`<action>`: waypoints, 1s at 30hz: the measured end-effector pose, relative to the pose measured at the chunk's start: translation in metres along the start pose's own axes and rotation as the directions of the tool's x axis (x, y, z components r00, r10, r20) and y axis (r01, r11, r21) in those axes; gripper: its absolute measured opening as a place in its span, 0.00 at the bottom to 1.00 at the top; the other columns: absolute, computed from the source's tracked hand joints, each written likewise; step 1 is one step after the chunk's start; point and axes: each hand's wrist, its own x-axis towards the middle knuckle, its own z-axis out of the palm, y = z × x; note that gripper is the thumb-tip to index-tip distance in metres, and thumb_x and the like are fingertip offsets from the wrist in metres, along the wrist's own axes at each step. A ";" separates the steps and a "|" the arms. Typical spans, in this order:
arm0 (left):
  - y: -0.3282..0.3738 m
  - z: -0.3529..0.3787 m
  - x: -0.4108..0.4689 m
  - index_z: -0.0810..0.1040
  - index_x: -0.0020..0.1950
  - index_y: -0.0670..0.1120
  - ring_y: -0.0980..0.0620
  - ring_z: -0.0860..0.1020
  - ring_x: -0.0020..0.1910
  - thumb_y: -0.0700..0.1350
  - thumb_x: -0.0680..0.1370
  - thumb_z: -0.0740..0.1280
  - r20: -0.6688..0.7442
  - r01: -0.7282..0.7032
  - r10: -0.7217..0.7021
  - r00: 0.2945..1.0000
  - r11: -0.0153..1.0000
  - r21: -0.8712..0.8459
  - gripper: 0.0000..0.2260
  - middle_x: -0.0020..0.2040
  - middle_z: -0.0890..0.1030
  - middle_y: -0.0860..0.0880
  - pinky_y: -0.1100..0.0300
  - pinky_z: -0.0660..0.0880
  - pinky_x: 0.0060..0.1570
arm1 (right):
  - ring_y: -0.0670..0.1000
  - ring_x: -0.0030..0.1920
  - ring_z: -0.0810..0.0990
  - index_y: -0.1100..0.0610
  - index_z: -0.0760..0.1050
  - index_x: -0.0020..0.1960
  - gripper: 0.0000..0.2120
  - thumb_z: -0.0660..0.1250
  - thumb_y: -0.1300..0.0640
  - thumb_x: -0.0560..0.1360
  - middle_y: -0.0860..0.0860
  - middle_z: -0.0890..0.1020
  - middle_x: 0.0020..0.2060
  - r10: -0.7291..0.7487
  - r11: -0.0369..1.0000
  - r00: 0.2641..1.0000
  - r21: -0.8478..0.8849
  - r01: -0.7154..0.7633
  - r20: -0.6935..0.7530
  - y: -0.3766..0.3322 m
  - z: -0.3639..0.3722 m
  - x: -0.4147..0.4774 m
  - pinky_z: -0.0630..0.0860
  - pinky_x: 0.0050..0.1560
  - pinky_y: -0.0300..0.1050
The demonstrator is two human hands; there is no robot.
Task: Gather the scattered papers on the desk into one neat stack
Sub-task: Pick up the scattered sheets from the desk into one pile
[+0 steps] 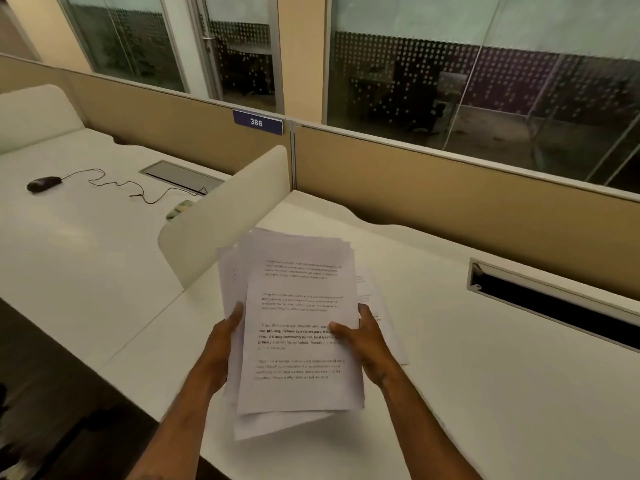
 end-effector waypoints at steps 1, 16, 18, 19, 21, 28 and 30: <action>-0.002 -0.002 -0.005 0.84 0.63 0.47 0.35 0.84 0.56 0.64 0.78 0.64 0.002 0.015 -0.015 1.000 1.000 -0.027 0.25 0.57 0.86 0.38 0.38 0.81 0.55 | 0.54 0.57 0.84 0.51 0.68 0.66 0.28 0.76 0.61 0.72 0.52 0.82 0.60 -0.008 1.000 1.000 -0.008 0.007 -0.028 0.003 0.006 0.001 0.81 0.61 0.56; -0.015 -0.086 -0.034 0.83 0.59 0.43 0.33 0.86 0.50 0.47 0.64 0.83 -0.172 -0.025 0.034 0.984 0.998 0.053 0.26 0.54 0.87 0.37 0.40 0.84 0.45 | 0.64 0.65 0.75 0.58 0.70 0.70 0.27 0.71 0.47 0.76 0.62 0.74 0.66 -0.015 0.751 0.872 -0.581 -0.313 -0.488 0.028 -0.047 0.063 0.73 0.65 0.58; -0.012 -0.104 -0.033 0.83 0.59 0.42 0.32 0.85 0.51 0.43 0.67 0.81 -0.183 -0.024 0.026 0.983 1.000 0.013 0.22 0.55 0.86 0.36 0.39 0.83 0.45 | 0.64 0.69 0.70 0.58 0.65 0.74 0.33 0.70 0.43 0.75 0.62 0.70 0.69 0.047 0.608 0.856 -0.666 -0.433 -0.514 0.032 -0.055 0.074 0.70 0.67 0.61; -0.011 -0.111 -0.032 0.83 0.59 0.42 0.32 0.85 0.51 0.43 0.68 0.81 -0.188 -0.025 0.024 0.982 1.000 -0.002 0.21 0.55 0.86 0.36 0.39 0.83 0.45 | 0.64 0.69 0.69 0.58 0.64 0.74 0.35 0.70 0.42 0.75 0.61 0.69 0.69 0.055 0.550 0.853 -0.697 -0.460 -0.520 0.034 -0.056 0.078 0.69 0.66 0.61; -0.009 -0.124 -0.028 0.83 0.59 0.42 0.33 0.85 0.51 0.43 0.67 0.81 -0.199 -0.024 0.022 0.980 1.000 -0.011 0.22 0.55 0.86 0.36 0.40 0.84 0.45 | 0.63 0.68 0.69 0.59 0.64 0.72 0.34 0.72 0.44 0.74 0.61 0.69 0.67 0.044 0.492 0.843 -0.723 -0.485 -0.536 0.039 -0.055 0.085 0.70 0.65 0.61; -0.006 -0.140 -0.013 0.84 0.57 0.43 0.32 0.86 0.50 0.45 0.63 0.83 -0.181 -0.006 0.003 0.984 1.000 -0.017 0.24 0.54 0.86 0.35 0.39 0.83 0.43 | 0.64 0.60 0.80 0.66 0.78 0.63 0.23 0.76 0.59 0.71 0.63 0.82 0.59 0.232 0.700 0.807 -0.483 -0.526 -0.543 0.027 -0.061 0.099 0.77 0.63 0.58; -0.002 -0.139 -0.008 0.86 0.53 0.46 0.33 0.86 0.49 0.46 0.62 0.84 -0.176 0.001 0.000 0.984 1.000 0.006 0.22 0.53 0.87 0.36 0.40 0.84 0.42 | 0.64 0.58 0.82 0.68 0.79 0.61 0.19 0.76 0.63 0.72 0.65 0.83 0.58 0.177 0.841 0.868 -0.387 -0.378 -0.464 0.018 -0.061 0.097 0.77 0.63 0.60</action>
